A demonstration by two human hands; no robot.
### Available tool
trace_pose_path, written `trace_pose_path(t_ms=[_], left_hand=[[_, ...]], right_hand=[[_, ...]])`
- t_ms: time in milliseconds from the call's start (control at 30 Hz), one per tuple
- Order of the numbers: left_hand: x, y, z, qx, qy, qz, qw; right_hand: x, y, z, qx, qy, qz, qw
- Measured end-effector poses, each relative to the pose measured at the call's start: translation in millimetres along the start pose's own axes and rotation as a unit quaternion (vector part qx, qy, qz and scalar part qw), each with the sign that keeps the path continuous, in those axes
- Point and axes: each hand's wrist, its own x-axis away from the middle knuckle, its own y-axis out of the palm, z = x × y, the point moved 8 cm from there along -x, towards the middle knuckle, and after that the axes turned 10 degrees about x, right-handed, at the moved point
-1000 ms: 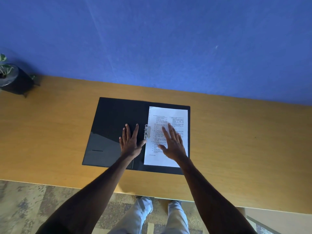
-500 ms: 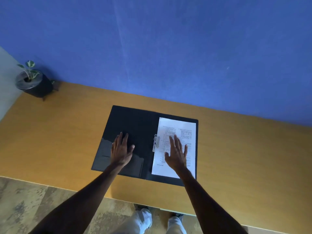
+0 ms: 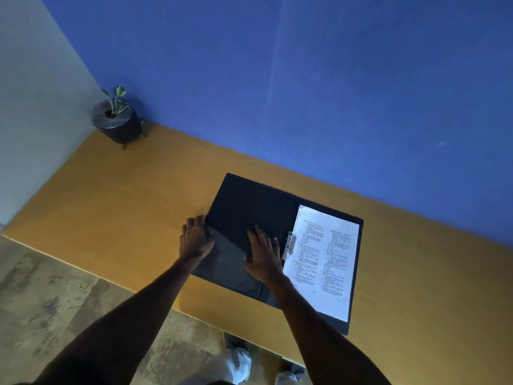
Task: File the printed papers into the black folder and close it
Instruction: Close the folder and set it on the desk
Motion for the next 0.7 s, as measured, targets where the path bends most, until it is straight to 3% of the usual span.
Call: trace_pose_path(t_ms=[200,433,700], left_hand=[[-16.0,-2.6,-7.4,0.05,-0.038,0.018,0.998],[-23.6,-11.0,-12.4,0.064,-0.011,0.081,0.995],[-8.6,-20.0,-2.2,0.08,-0.008,0.088,0.993]], right_hand=[[-2.7,6.2,-0.5,0.006,0.019,-0.03,0.999],[-1.8,5.3,0.7,0.003,0.012,-0.037,0.999],[0.1,4.6,0.6,-0.004,0.002,-0.028,1.0]])
